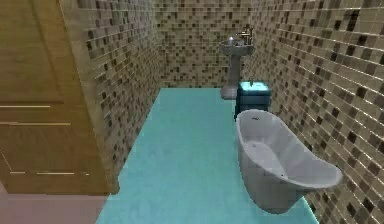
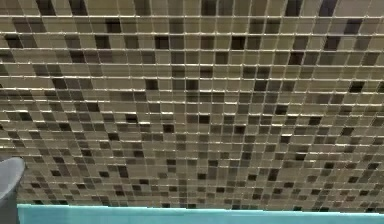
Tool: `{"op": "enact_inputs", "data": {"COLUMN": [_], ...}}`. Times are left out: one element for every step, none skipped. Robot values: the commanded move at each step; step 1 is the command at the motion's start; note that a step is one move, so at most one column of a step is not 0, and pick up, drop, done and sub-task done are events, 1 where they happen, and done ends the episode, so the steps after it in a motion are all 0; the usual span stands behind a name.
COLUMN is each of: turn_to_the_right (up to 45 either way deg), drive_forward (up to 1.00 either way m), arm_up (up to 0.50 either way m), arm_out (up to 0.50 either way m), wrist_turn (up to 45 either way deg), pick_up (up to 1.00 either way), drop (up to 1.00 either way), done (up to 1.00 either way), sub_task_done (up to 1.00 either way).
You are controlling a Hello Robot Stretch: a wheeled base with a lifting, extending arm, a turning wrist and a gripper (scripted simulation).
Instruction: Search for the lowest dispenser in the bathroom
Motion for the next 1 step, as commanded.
{"op": "enact_inputs", "data": {"turn_to_the_right": [-6.0], "drive_forward": [0.0], "arm_up": [0.0], "arm_out": [0.0], "wrist_turn": [0.0], "pick_up": [0.0], "drop": [0.0], "done": [0.0], "sub_task_done": [0.0]}}
